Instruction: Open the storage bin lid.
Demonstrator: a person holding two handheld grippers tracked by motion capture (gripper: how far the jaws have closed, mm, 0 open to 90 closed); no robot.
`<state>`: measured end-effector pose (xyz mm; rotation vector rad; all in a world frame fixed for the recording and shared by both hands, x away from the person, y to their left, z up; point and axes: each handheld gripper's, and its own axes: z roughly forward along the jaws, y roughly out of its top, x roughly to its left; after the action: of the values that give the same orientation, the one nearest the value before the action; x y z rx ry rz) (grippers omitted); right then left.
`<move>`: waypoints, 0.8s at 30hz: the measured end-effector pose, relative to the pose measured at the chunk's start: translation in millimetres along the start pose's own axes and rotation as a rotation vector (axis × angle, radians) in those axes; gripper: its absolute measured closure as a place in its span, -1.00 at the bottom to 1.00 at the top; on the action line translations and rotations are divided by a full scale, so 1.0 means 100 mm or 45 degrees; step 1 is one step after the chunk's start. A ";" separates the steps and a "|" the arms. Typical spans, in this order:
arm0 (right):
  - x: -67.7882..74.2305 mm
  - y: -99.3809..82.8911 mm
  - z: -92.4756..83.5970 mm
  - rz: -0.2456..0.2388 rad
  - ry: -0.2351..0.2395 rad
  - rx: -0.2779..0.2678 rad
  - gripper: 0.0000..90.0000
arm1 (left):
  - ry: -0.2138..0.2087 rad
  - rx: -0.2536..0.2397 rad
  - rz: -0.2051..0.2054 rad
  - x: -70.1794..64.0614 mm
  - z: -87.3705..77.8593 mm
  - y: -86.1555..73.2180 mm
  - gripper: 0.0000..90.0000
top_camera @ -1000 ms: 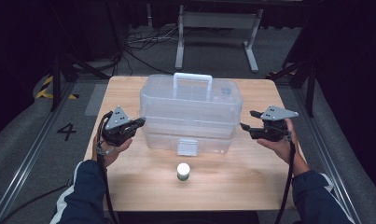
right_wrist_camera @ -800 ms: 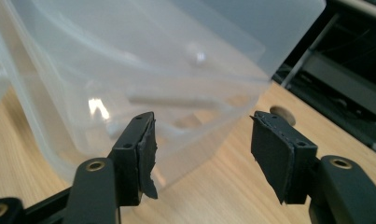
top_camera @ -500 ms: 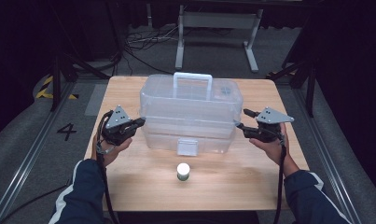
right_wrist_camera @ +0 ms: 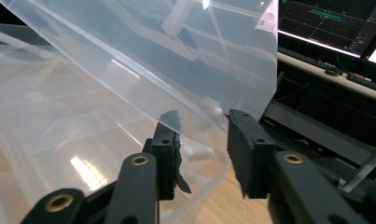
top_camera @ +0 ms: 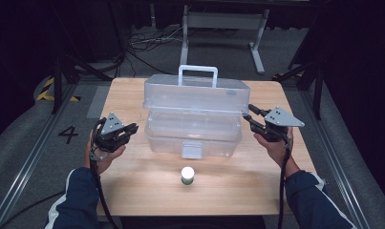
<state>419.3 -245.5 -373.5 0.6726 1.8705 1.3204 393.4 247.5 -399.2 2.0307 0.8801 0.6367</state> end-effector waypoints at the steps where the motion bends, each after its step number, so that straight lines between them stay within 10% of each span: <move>1: 0.01 0.01 0.01 -0.003 -0.017 0.003 0.50 | -0.013 0.007 -0.012 0.01 0.02 -0.02 0.83; 7: 0.03 0.05 0.08 0.040 -0.095 -0.003 0.54 | -0.004 0.099 0.005 0.00 0.22 -0.12 0.75; 24: -0.02 0.21 0.24 0.026 -0.274 0.002 0.76 | -0.095 0.103 0.063 -0.19 0.34 -0.03 0.78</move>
<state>439.9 -226.9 -357.9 0.8030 1.6955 1.2085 404.0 217.5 -422.8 2.1400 0.8255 0.5563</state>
